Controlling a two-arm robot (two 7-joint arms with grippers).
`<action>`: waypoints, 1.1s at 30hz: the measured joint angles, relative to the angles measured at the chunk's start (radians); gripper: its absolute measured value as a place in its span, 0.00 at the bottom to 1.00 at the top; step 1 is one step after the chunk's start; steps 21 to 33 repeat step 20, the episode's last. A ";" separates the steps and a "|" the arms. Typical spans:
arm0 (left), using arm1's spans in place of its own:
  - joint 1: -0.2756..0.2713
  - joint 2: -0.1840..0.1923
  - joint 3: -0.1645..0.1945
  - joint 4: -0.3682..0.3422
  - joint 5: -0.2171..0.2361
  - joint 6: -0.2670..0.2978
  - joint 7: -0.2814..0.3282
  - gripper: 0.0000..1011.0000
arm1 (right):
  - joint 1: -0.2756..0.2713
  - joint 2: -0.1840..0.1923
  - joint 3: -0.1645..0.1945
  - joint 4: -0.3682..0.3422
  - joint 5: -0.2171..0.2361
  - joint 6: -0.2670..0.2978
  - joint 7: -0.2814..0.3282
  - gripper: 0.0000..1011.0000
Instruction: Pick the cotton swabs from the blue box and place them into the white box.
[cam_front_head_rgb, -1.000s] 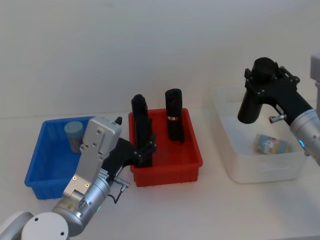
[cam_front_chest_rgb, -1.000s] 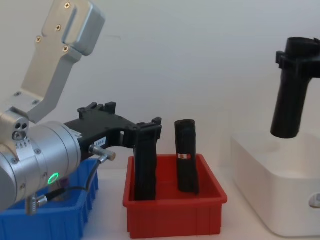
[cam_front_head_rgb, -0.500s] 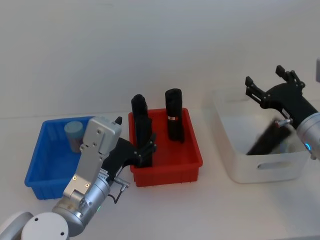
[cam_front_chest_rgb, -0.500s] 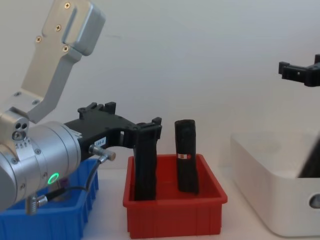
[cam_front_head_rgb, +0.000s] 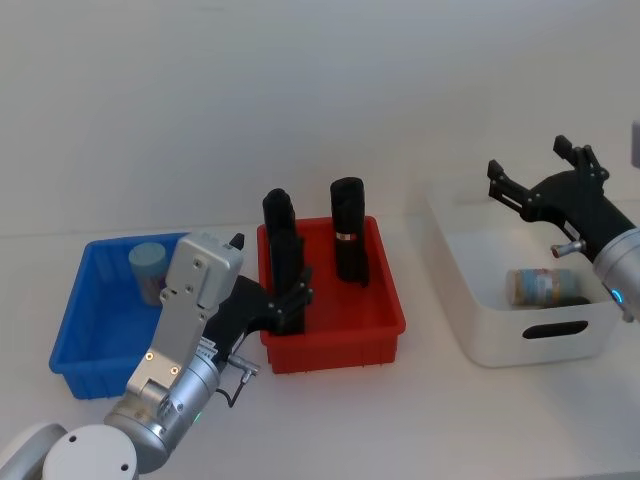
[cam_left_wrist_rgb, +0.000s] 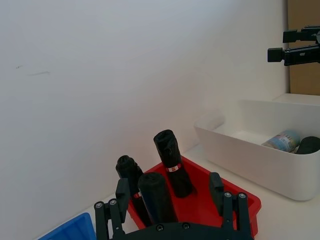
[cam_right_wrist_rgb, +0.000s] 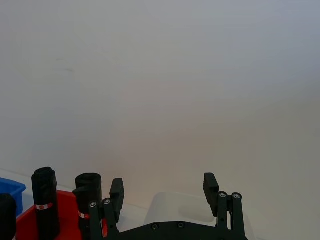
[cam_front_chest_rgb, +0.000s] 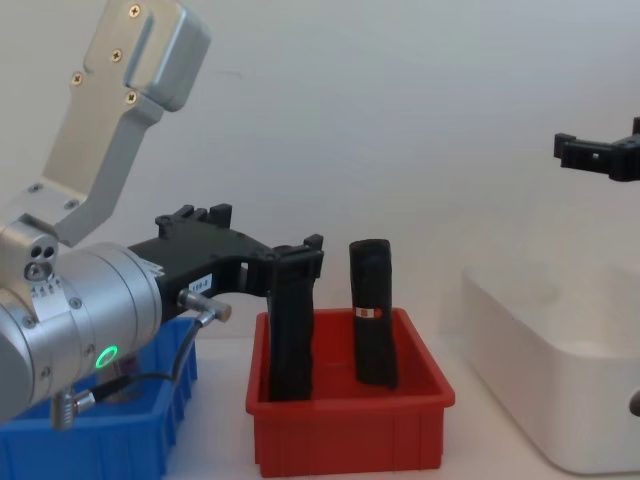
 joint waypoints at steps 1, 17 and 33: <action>0.000 0.000 0.000 0.000 0.000 0.000 0.000 0.99 | 0.000 0.000 0.000 0.000 0.000 0.000 0.000 0.99; 0.000 0.000 0.000 0.000 0.000 0.000 0.000 0.99 | 0.001 0.001 0.001 0.004 0.002 0.001 0.005 0.99; 0.000 0.000 0.000 0.000 0.000 0.000 0.000 0.99 | 0.001 0.001 0.001 0.004 0.002 0.001 0.005 0.99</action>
